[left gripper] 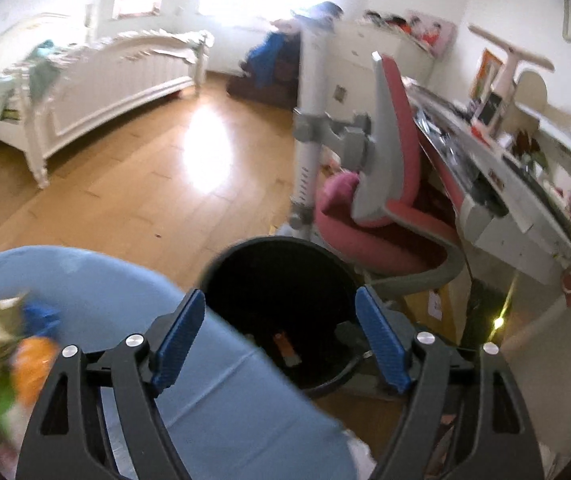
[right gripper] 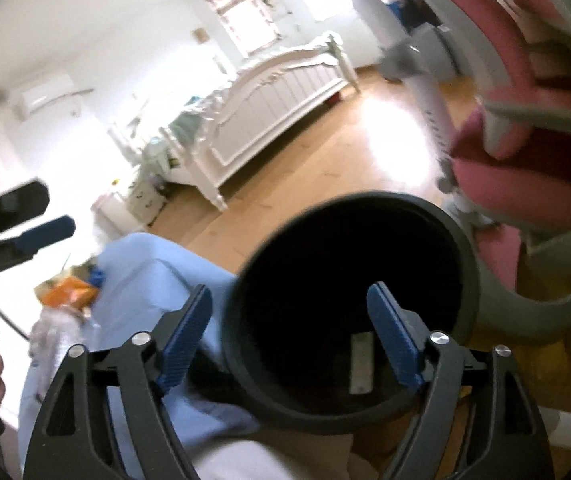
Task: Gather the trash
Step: 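Carry the white carton to the black bin and release it with the left gripper, then grasp the yellow wrapper with the left gripper while the right grasps the paper snack tube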
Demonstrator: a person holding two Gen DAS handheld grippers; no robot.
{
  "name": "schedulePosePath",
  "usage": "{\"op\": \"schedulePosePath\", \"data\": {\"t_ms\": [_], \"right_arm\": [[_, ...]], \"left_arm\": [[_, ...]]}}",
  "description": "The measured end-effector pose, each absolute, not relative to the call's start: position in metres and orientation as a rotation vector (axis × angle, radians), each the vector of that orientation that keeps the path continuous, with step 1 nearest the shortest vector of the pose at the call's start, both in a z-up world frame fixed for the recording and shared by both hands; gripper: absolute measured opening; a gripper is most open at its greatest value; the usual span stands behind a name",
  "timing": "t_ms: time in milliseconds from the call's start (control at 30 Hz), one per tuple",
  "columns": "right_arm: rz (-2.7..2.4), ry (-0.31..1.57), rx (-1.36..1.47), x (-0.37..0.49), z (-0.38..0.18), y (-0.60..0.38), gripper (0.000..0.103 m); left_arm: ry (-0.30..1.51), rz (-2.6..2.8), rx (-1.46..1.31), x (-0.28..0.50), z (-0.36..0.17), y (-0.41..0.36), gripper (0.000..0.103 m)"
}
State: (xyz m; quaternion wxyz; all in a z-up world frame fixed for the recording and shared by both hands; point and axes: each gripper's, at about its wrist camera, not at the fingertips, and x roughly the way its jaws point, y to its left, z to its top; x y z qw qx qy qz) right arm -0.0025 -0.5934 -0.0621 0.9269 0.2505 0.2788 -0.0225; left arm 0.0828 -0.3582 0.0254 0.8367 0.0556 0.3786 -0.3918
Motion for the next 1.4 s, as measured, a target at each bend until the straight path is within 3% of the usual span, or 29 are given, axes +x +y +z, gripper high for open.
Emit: {"op": "schedulePosePath", "data": {"t_ms": [433, 633, 733, 867, 933, 1000, 1067, 1400], "right_arm": [[0.394, 0.69, 0.45, 0.083, 0.022, -0.449, 0.082], [0.51, 0.813, 0.403, 0.153, 0.033, -0.363, 0.082], [0.484, 0.897, 0.373, 0.188, 0.025, -0.335, 0.08], [0.423, 1.037, 0.348, 0.215, 0.0, -0.319, 0.051], [0.43, 1.044, 0.349, 0.213, -0.004, -0.318, 0.039], [0.441, 1.031, 0.35, 0.205, -0.002, -0.321, 0.026], [0.449, 1.006, 0.353, 0.195, 0.001, -0.324, 0.019], [0.56, 0.763, 0.442, 0.129, 0.037, -0.351, 0.014]], "left_arm": [[0.738, -0.391, -0.005, 0.144, 0.037, -0.116, 0.079], [0.836, -0.429, 0.086, 0.188, -0.001, -0.088, 0.078], [0.869, -0.467, 0.122, 0.205, -0.014, -0.087, 0.067], [0.918, -0.528, 0.146, 0.216, -0.025, -0.087, 0.042], [0.924, -0.532, 0.161, 0.216, -0.029, -0.086, 0.037], [0.914, -0.539, 0.149, 0.212, -0.029, -0.085, 0.023], [0.894, -0.526, 0.109, 0.21, -0.026, -0.076, 0.022], [0.704, -0.496, -0.017, 0.147, 0.027, -0.053, 0.021]]}}
